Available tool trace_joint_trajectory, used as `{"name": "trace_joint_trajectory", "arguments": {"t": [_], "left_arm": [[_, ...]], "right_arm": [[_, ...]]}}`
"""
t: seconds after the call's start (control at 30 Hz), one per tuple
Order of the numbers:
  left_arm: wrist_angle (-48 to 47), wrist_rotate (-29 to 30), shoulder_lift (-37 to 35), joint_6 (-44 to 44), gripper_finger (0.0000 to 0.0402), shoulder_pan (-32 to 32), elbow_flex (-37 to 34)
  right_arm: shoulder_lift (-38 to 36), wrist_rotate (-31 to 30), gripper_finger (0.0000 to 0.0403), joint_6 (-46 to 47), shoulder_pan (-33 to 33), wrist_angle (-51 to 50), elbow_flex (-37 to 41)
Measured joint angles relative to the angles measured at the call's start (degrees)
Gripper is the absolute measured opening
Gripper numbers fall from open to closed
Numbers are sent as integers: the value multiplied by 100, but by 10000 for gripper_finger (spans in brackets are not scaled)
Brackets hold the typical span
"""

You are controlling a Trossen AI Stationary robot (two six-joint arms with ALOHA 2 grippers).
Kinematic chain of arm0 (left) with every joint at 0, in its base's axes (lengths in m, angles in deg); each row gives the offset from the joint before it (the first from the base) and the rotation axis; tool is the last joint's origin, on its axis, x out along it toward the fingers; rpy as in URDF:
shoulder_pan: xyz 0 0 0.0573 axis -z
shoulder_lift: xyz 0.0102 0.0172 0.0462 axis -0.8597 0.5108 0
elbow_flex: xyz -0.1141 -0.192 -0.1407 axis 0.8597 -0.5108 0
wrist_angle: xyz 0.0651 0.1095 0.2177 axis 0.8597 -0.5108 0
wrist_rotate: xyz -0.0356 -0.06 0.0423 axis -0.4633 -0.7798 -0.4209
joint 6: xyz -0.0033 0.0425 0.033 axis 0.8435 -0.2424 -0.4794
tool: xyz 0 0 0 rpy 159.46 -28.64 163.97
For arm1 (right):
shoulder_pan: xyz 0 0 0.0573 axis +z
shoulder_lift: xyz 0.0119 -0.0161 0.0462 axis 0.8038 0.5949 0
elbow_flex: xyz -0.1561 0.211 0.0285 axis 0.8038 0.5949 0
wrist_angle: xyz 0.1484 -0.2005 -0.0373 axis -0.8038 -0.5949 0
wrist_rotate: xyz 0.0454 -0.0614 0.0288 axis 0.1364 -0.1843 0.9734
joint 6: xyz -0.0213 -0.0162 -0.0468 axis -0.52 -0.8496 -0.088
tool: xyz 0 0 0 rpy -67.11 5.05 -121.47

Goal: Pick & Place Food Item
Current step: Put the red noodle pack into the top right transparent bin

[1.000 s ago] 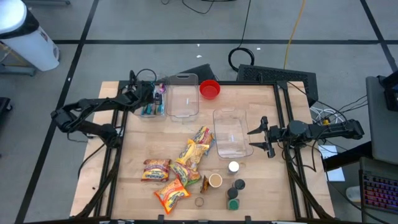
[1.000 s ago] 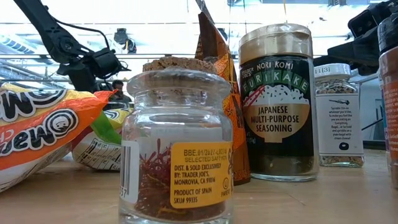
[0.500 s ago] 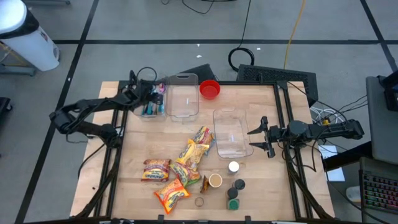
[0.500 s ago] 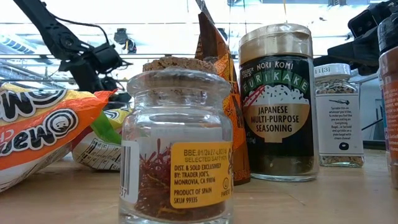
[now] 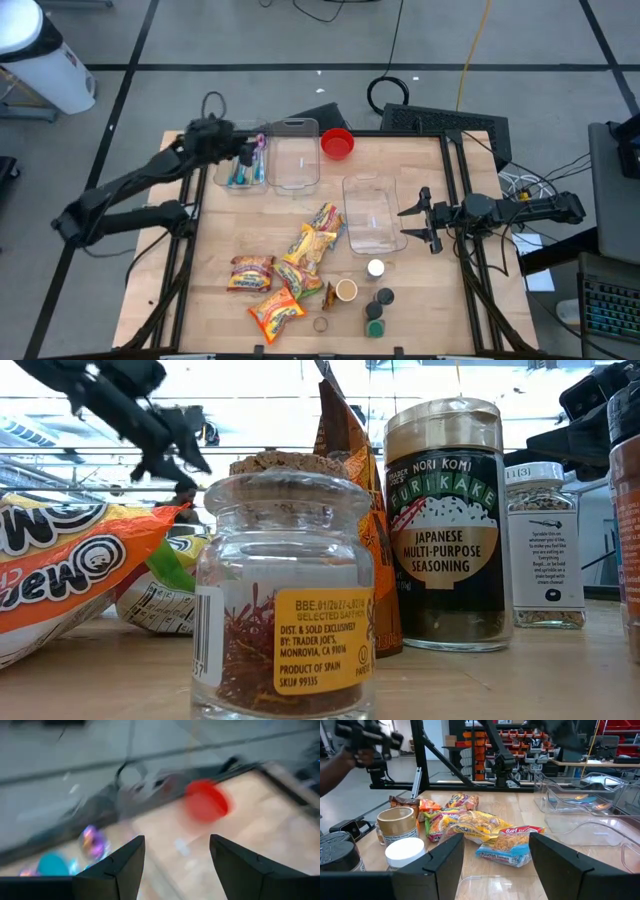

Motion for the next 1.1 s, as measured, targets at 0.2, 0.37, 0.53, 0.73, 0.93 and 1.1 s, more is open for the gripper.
{"name": "trace_joint_trajectory", "arguments": {"t": [0.2,0.37,0.53,0.73,0.93,1.1], "left_arm": [[-131,-26,-1298,-305,229,790,-123],[-105,-22,-2024,-590,230,1529,-389],[147,-22,-2461,-888,230,2096,-727],[188,-21,-2733,-1228,230,2553,-982],[966,-223,-2810,-1273,230,2950,-1572],[2091,-345,-2638,-806,230,3112,-2352]], "right_arm": [[0,0,219,0,-1,0,0],[0,2,217,0,0,0,0],[0,2,216,0,0,0,0],[0,0,219,0,-1,0,0],[0,2,215,0,0,0,0],[0,2,219,0,0,0,0]]}}
